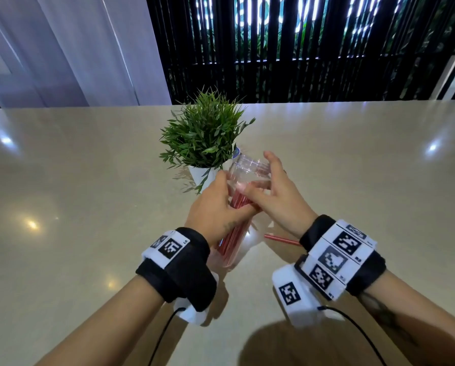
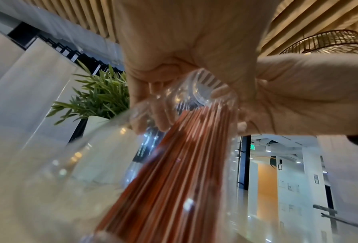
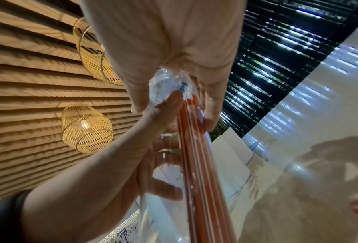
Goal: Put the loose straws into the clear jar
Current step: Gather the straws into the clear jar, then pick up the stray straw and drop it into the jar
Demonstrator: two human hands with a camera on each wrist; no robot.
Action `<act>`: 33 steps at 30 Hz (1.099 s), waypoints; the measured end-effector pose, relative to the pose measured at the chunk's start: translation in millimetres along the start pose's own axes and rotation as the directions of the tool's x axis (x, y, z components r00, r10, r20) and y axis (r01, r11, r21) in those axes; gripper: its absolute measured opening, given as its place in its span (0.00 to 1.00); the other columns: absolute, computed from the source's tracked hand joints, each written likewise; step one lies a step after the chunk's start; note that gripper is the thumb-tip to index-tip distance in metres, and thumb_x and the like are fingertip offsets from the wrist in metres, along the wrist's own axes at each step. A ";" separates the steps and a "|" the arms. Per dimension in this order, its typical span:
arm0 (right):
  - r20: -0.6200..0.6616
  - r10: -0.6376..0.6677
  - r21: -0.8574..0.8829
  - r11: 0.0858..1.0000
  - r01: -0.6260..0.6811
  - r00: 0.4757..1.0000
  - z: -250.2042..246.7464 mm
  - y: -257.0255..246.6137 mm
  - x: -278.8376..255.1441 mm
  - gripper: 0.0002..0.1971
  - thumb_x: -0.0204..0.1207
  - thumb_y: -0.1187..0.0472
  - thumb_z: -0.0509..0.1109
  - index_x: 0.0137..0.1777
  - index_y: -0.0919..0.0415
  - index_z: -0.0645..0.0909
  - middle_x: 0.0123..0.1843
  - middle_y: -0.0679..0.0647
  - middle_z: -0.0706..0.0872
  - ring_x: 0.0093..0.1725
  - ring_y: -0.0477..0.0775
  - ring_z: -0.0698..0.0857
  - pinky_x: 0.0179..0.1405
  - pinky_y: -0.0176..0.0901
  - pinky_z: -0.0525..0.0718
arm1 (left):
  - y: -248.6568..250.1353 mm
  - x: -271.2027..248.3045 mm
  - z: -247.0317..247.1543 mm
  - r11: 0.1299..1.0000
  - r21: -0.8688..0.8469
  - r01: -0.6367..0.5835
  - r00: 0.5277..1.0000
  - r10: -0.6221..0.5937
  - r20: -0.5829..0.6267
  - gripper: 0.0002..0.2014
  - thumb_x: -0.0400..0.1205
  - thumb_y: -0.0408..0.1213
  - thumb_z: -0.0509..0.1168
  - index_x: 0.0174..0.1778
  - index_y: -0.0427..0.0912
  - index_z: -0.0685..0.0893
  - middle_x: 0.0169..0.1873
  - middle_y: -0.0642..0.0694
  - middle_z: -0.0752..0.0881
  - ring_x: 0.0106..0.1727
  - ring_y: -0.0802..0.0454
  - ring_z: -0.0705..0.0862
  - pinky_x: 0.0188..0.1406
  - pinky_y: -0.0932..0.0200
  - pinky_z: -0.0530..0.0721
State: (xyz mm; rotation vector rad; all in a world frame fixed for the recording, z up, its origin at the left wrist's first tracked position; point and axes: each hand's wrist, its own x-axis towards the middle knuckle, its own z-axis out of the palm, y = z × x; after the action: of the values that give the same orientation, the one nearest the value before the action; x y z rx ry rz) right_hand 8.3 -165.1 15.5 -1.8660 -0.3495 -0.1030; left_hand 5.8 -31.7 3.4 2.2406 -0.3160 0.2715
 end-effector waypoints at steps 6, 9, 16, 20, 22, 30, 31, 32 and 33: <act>0.131 -0.018 0.100 0.995 0.005 0.991 -20.4 -14.6 7.6 0.28 0.73 0.60 0.68 0.69 0.53 0.59 0.61 0.50 0.76 0.56 0.49 0.82 0.50 0.42 0.87 | -4.9 -2.7 -11.1 0.978 -0.209 0.018 0.997 -0.002 0.079 0.42 0.56 0.66 0.71 0.64 0.55 0.67 0.53 0.53 0.82 0.53 0.55 0.82 0.55 0.50 0.82; 0.203 -0.011 0.089 0.996 -0.007 0.979 -31.5 -22.2 13.0 0.29 0.74 0.57 0.68 0.70 0.51 0.58 0.62 0.48 0.76 0.50 0.43 0.83 0.40 0.33 0.88 | -12.9 -2.5 -18.8 0.886 -0.433 0.167 0.953 -0.034 0.300 0.48 0.52 0.65 0.75 0.68 0.55 0.67 0.58 0.49 0.83 0.58 0.51 0.84 0.57 0.45 0.83; 0.290 0.181 -0.113 0.982 -0.154 0.940 -54.6 -5.4 13.5 0.37 0.76 0.40 0.53 0.78 0.43 0.34 0.84 0.48 0.39 0.83 0.49 0.48 0.77 0.60 0.59 | -19.3 -6.4 -12.1 0.853 -0.458 0.251 0.939 -0.099 0.329 0.42 0.52 0.71 0.69 0.63 0.62 0.72 0.58 0.48 0.83 0.55 0.50 0.86 0.48 0.46 0.87; 0.199 0.308 -0.596 0.792 -0.135 0.930 -56.9 33.0 8.2 0.34 0.78 0.45 0.58 0.80 0.53 0.49 0.84 0.61 0.45 0.83 0.56 0.46 0.80 0.49 0.51 | -24.7 -9.3 -9.1 0.824 -0.476 0.307 0.941 -0.188 0.282 0.42 0.55 0.74 0.64 0.63 0.57 0.74 0.57 0.46 0.85 0.57 0.45 0.85 0.56 0.33 0.82; 0.204 0.372 -0.777 0.624 -0.082 0.906 -53.0 50.4 3.8 0.28 0.76 0.52 0.64 0.75 0.57 0.65 0.79 0.62 0.65 0.77 0.61 0.66 0.74 0.51 0.67 | -25.0 -10.4 -7.8 0.830 -0.458 0.320 0.938 -0.210 0.276 0.39 0.58 0.71 0.64 0.62 0.54 0.75 0.55 0.45 0.85 0.54 0.45 0.86 0.55 0.33 0.82; 0.210 0.436 -0.928 0.372 0.038 0.875 -36.7 67.8 0.4 0.09 0.68 0.60 0.73 0.48 0.60 0.84 0.48 0.57 0.86 0.47 0.61 0.84 0.43 0.47 0.82 | -27.7 -19.6 -1.5 0.843 -0.405 0.353 0.924 -0.248 0.290 0.28 0.59 0.68 0.61 0.54 0.63 0.75 0.53 0.48 0.85 0.51 0.49 0.86 0.51 0.45 0.83; 0.206 0.444 -0.926 0.376 0.027 0.872 -36.0 68.2 0.9 0.09 0.68 0.60 0.73 0.48 0.60 0.84 0.48 0.57 0.87 0.47 0.60 0.85 0.44 0.48 0.83 | -28.2 -21.0 0.0 0.843 -0.404 0.355 0.924 -0.251 0.290 0.27 0.59 0.68 0.61 0.54 0.64 0.75 0.53 0.49 0.85 0.51 0.50 0.86 0.51 0.46 0.82; 0.209 0.450 -0.926 0.377 0.028 0.868 -35.6 70.2 1.4 0.08 0.68 0.61 0.73 0.47 0.60 0.85 0.48 0.57 0.88 0.46 0.60 0.86 0.45 0.48 0.84 | -28.0 -22.5 1.0 0.841 -0.406 0.357 0.924 -0.252 0.289 0.27 0.60 0.68 0.61 0.53 0.64 0.75 0.53 0.49 0.85 0.51 0.50 0.86 0.50 0.46 0.82; 0.206 0.453 -0.924 0.382 0.020 0.867 -35.0 71.2 2.0 0.07 0.68 0.62 0.73 0.45 0.60 0.85 0.47 0.57 0.89 0.46 0.60 0.86 0.45 0.49 0.84 | -27.7 -23.7 1.9 0.838 -0.412 0.357 0.924 -0.251 0.290 0.27 0.60 0.68 0.61 0.53 0.64 0.75 0.52 0.50 0.85 0.51 0.51 0.86 0.50 0.47 0.82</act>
State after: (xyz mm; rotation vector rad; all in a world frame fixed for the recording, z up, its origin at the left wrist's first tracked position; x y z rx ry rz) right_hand 34.5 -217.6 -37.9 -3.0737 -0.3616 0.4304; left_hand -7.7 -12.9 -24.8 1.8099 -0.1154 -0.2174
